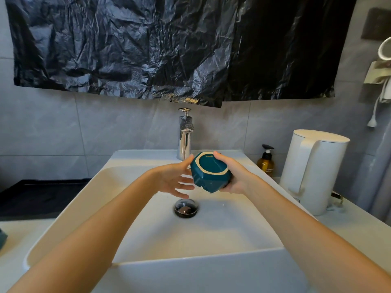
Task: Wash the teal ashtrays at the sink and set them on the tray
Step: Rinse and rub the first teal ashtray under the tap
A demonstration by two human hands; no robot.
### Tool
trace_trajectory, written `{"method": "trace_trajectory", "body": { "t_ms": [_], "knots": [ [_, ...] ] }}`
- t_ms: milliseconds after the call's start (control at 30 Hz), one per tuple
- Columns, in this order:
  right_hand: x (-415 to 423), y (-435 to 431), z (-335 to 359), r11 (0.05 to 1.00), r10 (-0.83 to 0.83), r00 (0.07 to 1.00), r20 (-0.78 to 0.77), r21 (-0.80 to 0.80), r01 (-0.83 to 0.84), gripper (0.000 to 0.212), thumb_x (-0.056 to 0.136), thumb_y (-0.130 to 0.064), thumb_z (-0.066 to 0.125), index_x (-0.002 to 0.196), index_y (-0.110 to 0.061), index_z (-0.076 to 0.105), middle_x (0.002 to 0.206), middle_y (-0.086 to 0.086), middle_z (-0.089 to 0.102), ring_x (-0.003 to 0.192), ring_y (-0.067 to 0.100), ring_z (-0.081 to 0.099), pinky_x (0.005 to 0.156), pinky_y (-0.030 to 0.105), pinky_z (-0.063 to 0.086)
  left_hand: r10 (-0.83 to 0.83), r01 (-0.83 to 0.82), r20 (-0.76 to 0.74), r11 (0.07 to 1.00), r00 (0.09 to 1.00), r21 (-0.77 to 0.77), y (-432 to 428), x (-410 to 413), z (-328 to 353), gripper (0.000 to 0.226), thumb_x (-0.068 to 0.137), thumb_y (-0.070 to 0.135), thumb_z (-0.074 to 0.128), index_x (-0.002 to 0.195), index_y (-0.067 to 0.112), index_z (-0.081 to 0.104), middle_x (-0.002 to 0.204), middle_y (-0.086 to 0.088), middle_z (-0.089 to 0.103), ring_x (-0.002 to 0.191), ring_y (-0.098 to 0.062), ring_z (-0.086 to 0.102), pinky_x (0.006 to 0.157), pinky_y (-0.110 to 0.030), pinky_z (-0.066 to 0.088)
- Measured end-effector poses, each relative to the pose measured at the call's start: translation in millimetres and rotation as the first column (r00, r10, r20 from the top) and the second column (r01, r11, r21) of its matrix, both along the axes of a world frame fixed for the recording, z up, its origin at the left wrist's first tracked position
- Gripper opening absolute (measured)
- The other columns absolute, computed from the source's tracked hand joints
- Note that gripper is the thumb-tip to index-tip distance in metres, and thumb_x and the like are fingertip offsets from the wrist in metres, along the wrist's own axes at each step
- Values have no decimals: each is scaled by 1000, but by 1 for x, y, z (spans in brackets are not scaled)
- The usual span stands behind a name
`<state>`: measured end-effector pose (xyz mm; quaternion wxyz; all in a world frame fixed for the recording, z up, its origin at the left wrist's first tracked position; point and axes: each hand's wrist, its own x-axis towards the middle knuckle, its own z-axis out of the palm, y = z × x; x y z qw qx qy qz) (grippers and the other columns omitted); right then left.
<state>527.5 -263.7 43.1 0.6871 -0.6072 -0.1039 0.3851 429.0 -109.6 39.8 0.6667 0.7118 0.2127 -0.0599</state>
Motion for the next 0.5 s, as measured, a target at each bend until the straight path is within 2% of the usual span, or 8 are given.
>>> {"method": "trace_trajectory", "body": {
  "t_ms": [67, 167, 267, 367, 500],
  "knots": [
    [3, -2, 0, 1000, -4, 1000, 7, 1, 4, 40, 83, -43, 68, 109, -15, 60, 106, 9, 67, 94, 24, 61, 64, 36, 53, -45, 46, -7, 996, 999, 75, -3, 0, 3, 65, 88, 65, 32, 125, 15, 51, 125, -5, 56, 122, -23, 51, 102, -42, 43],
    [5, -4, 1, 1000, 2, 999, 53, -19, -1, 36, 85, -43, 66, 106, -15, 58, 104, 8, 66, 93, 23, 60, 65, 34, 53, -84, 83, 7, 993, 996, 83, -3, 1, 2, 55, 89, 58, 45, 122, 15, 55, 122, -2, 61, 117, -17, 57, 102, -41, 45],
    [5, -4, 0, 997, 51, 992, 114, -70, -43, 34, 84, -43, 67, 102, -16, 58, 99, 6, 66, 92, 21, 61, 76, 33, 54, -105, 102, 26, 989, 994, 111, -2, 2, -4, 43, 90, 42, 56, 122, 14, 54, 120, -5, 64, 110, -19, 63, 97, -40, 50],
    [6, -6, 3, 991, 131, 969, 209, -66, -120, 35, 83, -43, 67, 106, -17, 59, 102, 4, 68, 99, 20, 63, 91, 34, 52, -73, 57, 90, 984, 993, 166, -2, 3, -8, 33, 92, 27, 59, 118, 7, 55, 120, -11, 64, 104, -22, 66, 94, -35, 52],
    [7, -12, 10, 974, 210, 903, 375, -5, -224, 32, 86, -42, 61, 106, -17, 61, 102, 3, 70, 98, 20, 65, 88, 33, 54, -90, 34, 211, 966, 973, 256, 8, 1, -3, 36, 86, 16, 67, 119, 5, 56, 118, -11, 66, 106, -24, 65, 96, -38, 51]
  ]
}}
